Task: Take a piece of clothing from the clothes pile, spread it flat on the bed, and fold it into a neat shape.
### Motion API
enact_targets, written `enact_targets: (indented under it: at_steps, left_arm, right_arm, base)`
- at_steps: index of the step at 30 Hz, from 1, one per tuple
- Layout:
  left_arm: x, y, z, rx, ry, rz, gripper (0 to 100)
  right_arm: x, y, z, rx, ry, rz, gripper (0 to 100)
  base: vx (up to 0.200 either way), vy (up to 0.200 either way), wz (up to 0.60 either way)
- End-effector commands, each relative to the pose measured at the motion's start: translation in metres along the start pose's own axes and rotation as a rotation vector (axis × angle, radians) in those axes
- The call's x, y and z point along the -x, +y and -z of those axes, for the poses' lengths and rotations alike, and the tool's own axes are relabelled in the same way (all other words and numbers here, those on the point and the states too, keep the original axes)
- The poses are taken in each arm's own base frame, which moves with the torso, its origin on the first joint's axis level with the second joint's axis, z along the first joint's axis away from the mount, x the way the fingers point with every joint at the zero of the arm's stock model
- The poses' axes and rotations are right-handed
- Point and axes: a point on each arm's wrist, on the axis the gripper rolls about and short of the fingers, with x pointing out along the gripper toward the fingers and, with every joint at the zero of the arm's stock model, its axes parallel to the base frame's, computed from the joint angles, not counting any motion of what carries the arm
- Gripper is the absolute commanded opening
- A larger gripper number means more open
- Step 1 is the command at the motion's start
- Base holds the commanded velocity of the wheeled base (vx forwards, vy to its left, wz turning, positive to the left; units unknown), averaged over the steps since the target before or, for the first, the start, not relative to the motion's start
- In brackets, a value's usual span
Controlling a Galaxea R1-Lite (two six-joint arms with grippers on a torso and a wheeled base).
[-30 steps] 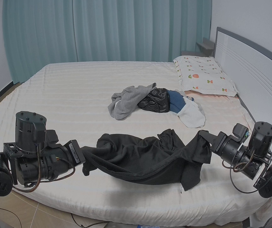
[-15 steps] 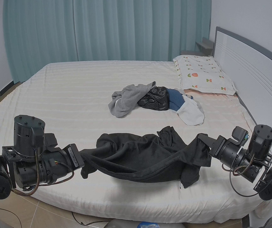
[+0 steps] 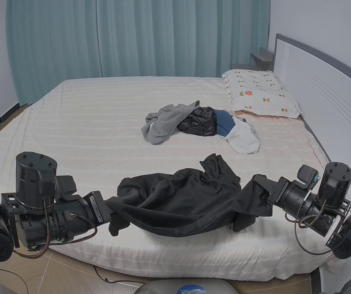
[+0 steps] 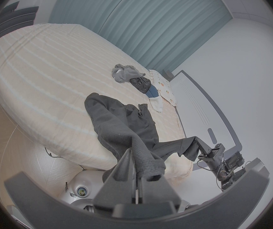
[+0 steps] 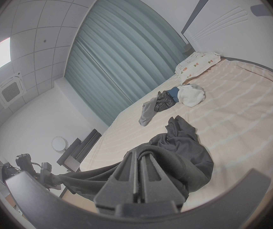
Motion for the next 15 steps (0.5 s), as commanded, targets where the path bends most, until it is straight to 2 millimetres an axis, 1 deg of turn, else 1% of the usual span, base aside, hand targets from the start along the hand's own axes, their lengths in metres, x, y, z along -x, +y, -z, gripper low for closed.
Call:
enact_targets:
  at_steps: [1, 4, 15]
  left_arm:
    - [-0.0003, -0.0014, -0.0006, 0.005, -0.002, 0.004, 0]
    - [0.0, -0.002, -0.0013, 0.01, -0.005, 0.005, 0]
    - [0.0048, -0.0022, -0.0019, 0.007, -0.015, 0.017, 0]
  right_arm:
    - [-0.0012, -0.0005, 0.002, 0.001, 0.006, 0.003, 0]
    - [-0.0007, -0.0001, 0.0014, 0.001, 0.004, 0.001, 0]
    - [0.0013, 0.0021, -0.003, 0.029, -0.041, 0.023, 0]
  base:
    - [0.0, 0.0, 0.0]
    - [0.0, 0.0, 0.0]
    - [0.0, 0.2, 0.0]
